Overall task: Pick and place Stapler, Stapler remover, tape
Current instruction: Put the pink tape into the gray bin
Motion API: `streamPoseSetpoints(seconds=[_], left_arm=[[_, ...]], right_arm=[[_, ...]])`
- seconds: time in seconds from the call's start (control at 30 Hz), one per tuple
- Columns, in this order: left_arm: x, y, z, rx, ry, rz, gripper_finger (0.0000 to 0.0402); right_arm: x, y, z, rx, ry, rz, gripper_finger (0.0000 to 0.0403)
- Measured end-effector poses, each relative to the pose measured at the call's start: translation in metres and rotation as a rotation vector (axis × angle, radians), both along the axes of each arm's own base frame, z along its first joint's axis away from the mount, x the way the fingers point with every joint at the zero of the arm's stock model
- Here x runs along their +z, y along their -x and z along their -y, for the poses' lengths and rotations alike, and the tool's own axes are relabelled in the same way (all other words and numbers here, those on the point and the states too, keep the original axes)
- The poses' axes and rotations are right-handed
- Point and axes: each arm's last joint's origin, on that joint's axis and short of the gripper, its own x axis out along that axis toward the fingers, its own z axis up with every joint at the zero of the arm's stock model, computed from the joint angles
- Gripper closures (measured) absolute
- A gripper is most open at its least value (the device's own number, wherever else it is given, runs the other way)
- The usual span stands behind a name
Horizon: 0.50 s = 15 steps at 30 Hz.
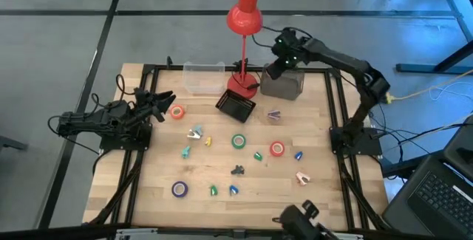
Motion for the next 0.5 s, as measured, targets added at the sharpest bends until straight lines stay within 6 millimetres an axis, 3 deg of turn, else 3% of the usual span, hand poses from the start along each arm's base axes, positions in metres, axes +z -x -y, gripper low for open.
streamPoseSetpoints(seconds=[0.5], left_arm=[[0.0, 0.0, -0.001, 0.027, -0.007, -0.007, 0.0213]], right_arm=[[-0.06, -0.013, 0.024, 0.033, -0.056, -0.101, 0.0371]])
